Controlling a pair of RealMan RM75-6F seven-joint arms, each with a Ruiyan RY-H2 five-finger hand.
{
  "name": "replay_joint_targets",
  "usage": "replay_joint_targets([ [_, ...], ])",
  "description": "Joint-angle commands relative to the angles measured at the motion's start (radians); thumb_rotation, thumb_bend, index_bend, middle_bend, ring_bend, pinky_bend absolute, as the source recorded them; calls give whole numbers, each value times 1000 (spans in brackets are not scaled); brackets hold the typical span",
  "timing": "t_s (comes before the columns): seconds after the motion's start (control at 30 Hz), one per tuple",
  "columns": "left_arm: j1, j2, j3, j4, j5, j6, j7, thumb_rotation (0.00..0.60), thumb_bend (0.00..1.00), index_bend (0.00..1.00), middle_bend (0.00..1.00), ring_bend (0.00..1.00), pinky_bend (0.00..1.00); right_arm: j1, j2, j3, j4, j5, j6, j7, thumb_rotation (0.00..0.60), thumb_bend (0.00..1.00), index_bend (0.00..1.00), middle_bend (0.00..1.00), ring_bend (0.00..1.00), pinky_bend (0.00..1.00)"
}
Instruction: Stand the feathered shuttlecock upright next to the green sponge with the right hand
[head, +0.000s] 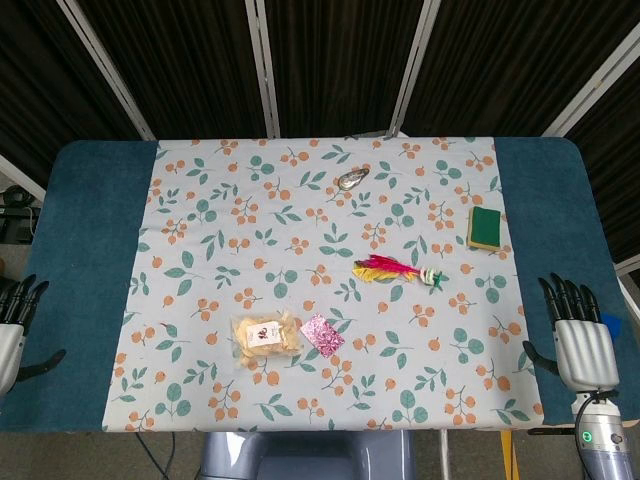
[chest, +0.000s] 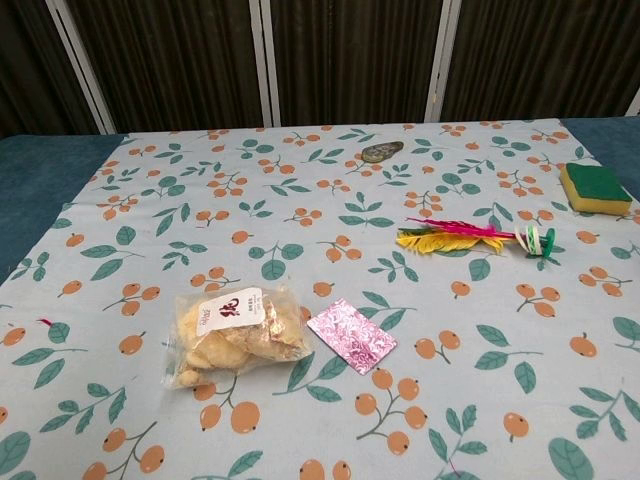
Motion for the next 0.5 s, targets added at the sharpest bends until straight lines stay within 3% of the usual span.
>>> replay_joint_targets([
  [0.03, -1, 0, 0, 0, 0, -1, 0, 562, 196, 0, 0, 0, 0, 0, 1, 0, 0, -1, 1, 0, 600, 152, 0, 0, 0, 0],
  [0.5, -10, -4, 0, -2, 4, -11, 5, 559, 196, 0, 0, 0, 0, -8, 10, 0, -5, 2, 10, 5, 600, 152, 0, 0, 0, 0],
])
